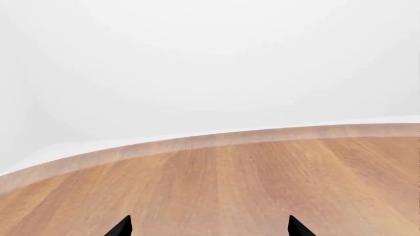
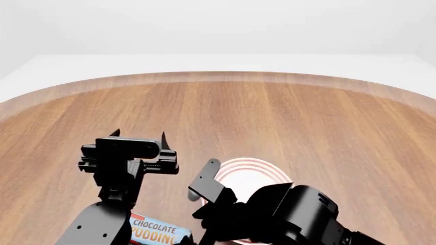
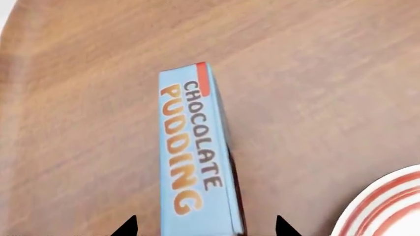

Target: Put the chocolate pudding to the right of the plate.

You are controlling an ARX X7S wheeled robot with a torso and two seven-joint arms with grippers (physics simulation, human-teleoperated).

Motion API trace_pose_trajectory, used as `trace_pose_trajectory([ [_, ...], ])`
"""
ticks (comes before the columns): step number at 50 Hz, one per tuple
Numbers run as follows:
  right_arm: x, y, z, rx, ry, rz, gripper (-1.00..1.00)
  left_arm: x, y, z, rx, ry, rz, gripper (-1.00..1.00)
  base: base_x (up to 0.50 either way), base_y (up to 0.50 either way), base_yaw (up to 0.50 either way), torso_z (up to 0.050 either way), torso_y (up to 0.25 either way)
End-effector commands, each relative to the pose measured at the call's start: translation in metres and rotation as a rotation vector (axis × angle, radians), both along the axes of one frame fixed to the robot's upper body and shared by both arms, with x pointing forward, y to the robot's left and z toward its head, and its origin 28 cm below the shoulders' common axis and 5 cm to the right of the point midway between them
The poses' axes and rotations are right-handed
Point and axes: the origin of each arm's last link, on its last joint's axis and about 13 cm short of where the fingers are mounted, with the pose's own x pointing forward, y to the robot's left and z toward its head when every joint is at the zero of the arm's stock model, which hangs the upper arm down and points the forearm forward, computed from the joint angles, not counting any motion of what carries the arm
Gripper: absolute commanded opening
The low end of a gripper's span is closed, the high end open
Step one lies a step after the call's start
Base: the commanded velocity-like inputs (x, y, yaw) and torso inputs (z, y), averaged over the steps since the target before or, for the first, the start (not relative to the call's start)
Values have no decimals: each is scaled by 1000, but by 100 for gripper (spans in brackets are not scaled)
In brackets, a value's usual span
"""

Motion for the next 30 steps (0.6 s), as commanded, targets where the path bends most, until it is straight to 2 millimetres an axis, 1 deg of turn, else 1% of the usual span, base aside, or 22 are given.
trace_pose_trajectory([
  [1,3,5,-12,-16,29,14,100,0,-1,-1,0,1,-5,100,0,0,0,0,0],
  [9,7,8,-22,-27,51,14,100,-1,-1,0,-2,-1,-3,100,0,0,0,0,0],
  [17,4,10,-39,-80,102,42,100,-1,-1,0,-3,-2,-2,100,0,0,0,0,0],
  [28,2,9,-44,-91,114,50,100,-1,-1,-1,-2,1,-5,100,0,0,0,0,0],
  [29,2,9,-43,-90,112,49,-100,-1,-1,-2,-2,1,-5,100,0,0,0,0,0],
  [30,2,8,-43,-90,109,45,-100,-1,-1,-2,-3,2,-5,100,0,0,0,0,0],
])
